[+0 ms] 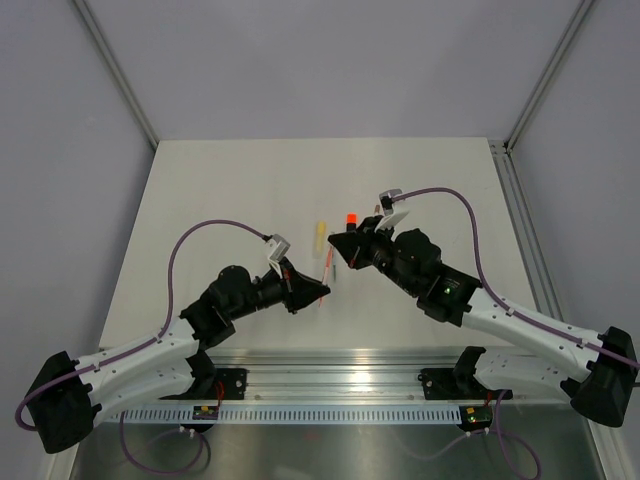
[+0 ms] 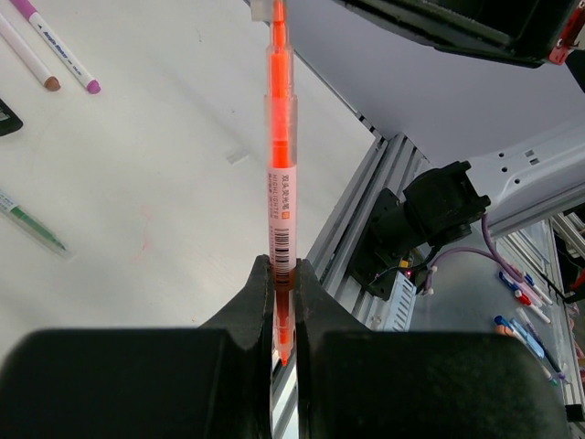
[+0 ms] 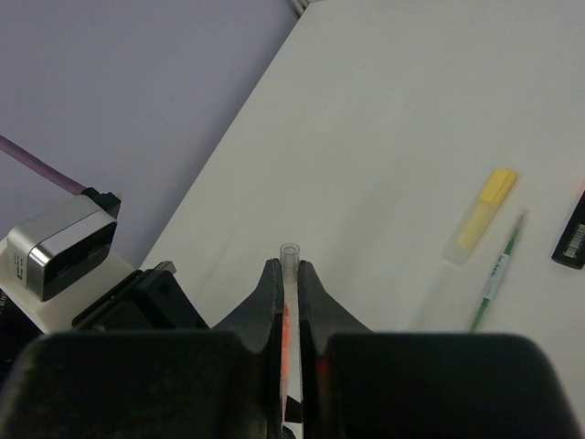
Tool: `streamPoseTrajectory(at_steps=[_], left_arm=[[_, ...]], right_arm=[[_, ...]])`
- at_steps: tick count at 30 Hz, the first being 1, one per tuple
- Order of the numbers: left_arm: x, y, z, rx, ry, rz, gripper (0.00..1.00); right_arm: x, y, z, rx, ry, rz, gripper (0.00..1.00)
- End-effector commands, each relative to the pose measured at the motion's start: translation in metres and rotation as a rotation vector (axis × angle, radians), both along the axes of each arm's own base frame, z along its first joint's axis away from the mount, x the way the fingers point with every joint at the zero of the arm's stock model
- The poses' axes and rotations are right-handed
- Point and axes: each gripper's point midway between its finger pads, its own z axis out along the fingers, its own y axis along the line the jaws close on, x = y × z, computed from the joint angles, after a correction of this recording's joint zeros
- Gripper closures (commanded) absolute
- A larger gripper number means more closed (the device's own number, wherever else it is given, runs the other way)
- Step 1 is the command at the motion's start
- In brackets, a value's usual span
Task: Insert the pens into the pen caps
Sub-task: Insert the pen cap onto the pen, then press the pen cap onto the pen.
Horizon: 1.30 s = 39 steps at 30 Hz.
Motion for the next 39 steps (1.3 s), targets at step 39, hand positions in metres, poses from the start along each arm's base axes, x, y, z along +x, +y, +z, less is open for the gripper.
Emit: streamPoseTrajectory(at_steps=[39], left_arm=[[-0.005,-0.011,0.080,-0.212,-0.075,-0.045,1.00]], right_arm=[[-0.093,0.005,-0.071,-0.144,0.142,0.220,1.00]])
